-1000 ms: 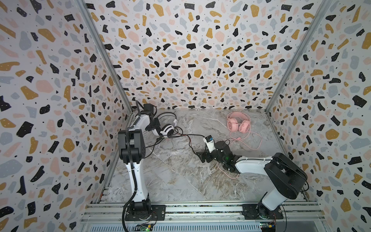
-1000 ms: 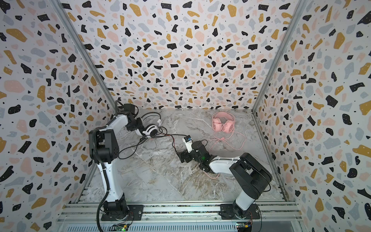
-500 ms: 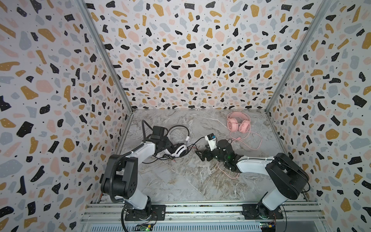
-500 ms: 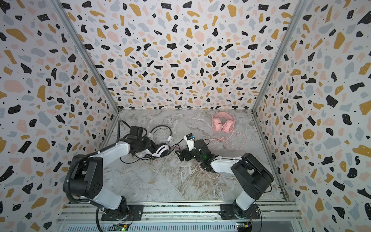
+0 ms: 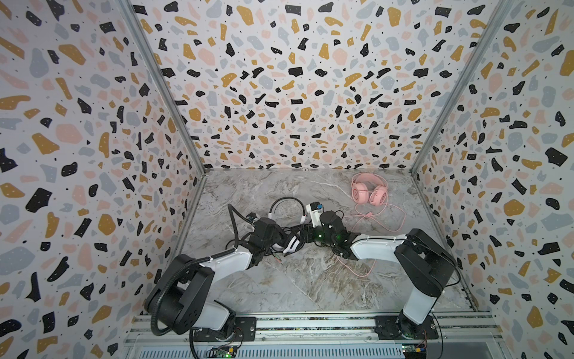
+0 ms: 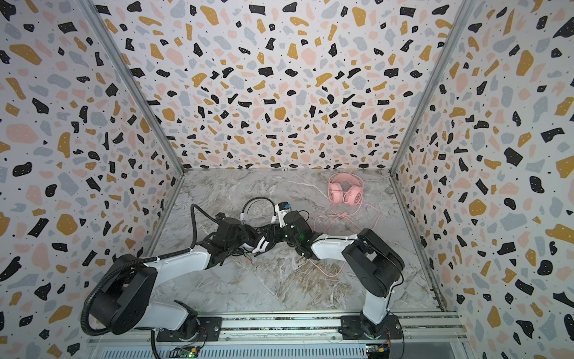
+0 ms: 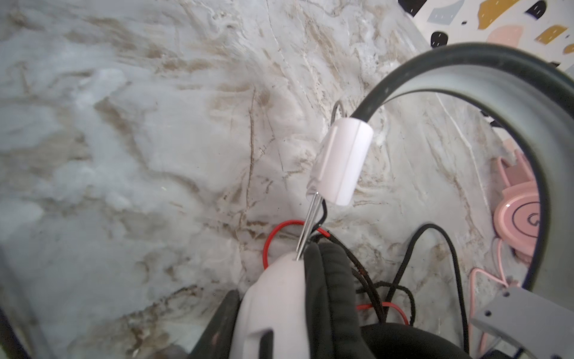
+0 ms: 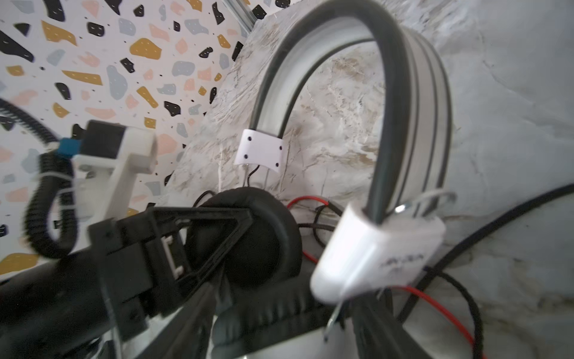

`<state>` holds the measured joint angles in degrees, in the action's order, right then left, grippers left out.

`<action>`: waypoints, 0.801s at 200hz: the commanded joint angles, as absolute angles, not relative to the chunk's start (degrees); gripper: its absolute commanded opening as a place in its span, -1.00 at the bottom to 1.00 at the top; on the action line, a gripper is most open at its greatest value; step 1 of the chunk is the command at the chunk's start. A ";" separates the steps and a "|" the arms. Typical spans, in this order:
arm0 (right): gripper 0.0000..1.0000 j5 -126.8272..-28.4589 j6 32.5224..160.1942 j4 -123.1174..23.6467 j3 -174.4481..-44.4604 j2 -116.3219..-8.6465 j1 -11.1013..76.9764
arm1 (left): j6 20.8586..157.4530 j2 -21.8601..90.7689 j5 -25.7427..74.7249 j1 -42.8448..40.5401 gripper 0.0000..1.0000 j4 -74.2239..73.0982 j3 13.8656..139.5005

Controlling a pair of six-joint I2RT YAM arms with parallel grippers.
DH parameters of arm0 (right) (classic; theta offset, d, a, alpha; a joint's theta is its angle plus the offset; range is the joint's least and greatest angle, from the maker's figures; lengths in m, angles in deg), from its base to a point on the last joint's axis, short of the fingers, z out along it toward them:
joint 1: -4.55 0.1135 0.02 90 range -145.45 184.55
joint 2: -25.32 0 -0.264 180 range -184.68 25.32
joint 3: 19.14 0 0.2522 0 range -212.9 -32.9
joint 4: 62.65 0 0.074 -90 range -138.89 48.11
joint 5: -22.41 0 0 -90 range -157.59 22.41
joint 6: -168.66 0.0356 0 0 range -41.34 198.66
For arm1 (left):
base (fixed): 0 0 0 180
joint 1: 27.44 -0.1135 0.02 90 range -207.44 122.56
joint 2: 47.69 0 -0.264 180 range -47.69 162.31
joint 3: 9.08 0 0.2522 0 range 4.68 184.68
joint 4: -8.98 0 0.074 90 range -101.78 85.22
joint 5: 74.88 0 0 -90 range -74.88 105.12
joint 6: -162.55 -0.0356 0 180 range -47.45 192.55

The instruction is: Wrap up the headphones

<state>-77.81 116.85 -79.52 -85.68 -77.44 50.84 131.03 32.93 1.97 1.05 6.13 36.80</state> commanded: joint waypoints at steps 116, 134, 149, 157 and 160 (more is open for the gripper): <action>-0.93 -62.84 100.78 -66.05 -95.66 -78.69 49.95 | 130.84 17.56 -10.28 8.94 0.80 7.27 31.92; -0.94 -64.16 98.91 -64.87 -96.47 -78.02 48.93 | 127.73 12.71 -12.68 8.94 0.92 0.65 32.74; -0.94 -65.15 96.80 -64.13 -96.75 -77.07 48.50 | 123.90 8.64 -15.88 8.79 1.00 -2.39 33.18; -0.93 -65.70 95.12 -64.59 -96.34 -76.27 48.50 | 119.45 7.09 -16.91 8.56 1.00 -3.43 34.23; -0.93 -65.91 94.45 -64.70 -96.24 -75.95 48.50 | 118.19 6.69 -17.22 8.46 1.00 -3.92 34.80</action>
<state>-65.72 101.60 -67.12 -95.14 -80.22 49.39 128.82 10.77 -11.53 8.72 1.87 32.17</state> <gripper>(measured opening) 0.158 0.996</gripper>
